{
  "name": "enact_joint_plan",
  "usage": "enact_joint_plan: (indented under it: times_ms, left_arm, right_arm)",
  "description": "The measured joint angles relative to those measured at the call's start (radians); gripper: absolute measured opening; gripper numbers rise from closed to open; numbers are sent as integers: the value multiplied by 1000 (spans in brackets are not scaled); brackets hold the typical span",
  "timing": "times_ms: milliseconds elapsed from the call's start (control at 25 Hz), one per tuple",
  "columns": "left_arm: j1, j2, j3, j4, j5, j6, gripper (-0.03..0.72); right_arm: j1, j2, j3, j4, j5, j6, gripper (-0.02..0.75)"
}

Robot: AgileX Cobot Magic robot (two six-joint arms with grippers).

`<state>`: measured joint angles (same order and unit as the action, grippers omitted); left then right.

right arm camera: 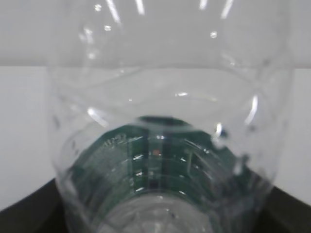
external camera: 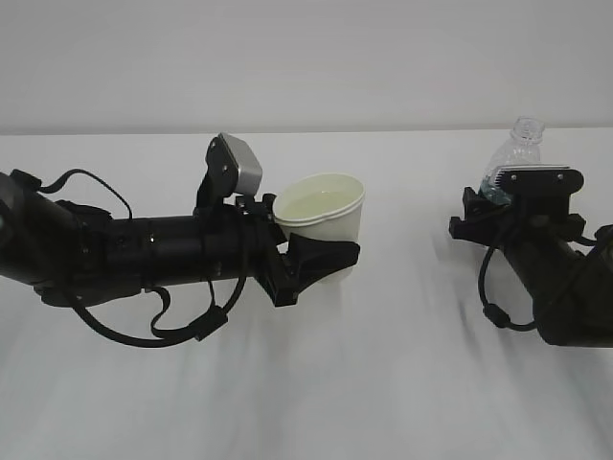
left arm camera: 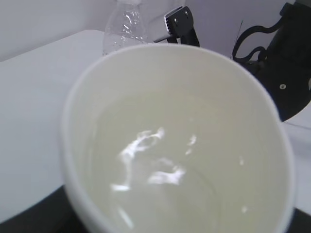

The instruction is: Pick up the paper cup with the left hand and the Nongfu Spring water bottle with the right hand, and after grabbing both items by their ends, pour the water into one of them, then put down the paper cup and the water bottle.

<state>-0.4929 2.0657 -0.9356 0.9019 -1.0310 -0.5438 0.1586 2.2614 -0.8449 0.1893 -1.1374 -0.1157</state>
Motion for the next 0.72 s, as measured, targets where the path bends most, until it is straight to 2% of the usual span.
enact_joint_plan:
  times_ms: [720]
  left_arm:
    - [0,0,0,0,0,0,448]
  right_arm:
    - [0,-104,128,-26,-5,-2,563]
